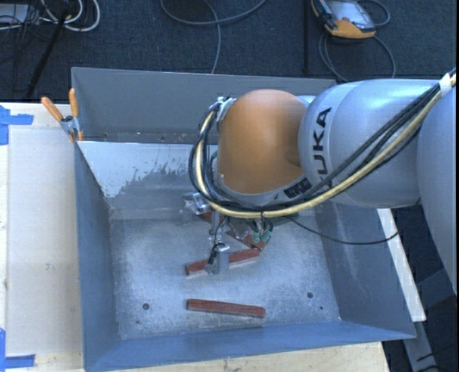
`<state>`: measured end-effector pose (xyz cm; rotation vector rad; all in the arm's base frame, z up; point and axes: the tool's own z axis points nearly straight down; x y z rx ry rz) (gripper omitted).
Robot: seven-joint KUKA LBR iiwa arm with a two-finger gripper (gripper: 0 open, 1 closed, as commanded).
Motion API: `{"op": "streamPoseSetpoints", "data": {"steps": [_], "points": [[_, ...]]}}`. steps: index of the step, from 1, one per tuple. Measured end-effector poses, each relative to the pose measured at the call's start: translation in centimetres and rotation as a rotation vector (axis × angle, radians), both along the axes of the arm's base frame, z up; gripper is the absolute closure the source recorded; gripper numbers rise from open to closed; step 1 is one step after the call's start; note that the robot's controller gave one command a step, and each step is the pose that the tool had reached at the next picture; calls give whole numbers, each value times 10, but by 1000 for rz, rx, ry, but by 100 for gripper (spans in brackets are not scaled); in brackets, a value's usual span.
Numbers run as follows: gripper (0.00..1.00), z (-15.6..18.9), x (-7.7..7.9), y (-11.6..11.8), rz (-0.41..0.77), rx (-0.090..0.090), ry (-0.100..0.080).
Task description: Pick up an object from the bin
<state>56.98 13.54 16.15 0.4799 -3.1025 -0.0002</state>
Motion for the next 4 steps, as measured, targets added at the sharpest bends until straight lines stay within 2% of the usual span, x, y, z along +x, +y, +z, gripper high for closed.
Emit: {"op": "streamPoseSetpoints", "data": {"steps": [1, 2, 3, 4], "points": [[0, -26, 23, -21, -234, 1, -4], [0, -74, 2, -69, 93, 1, -2], [100, -91, 0, -90, -64, 2, -1], [100, -91, 0, -90, -65, 2, -1]]}}
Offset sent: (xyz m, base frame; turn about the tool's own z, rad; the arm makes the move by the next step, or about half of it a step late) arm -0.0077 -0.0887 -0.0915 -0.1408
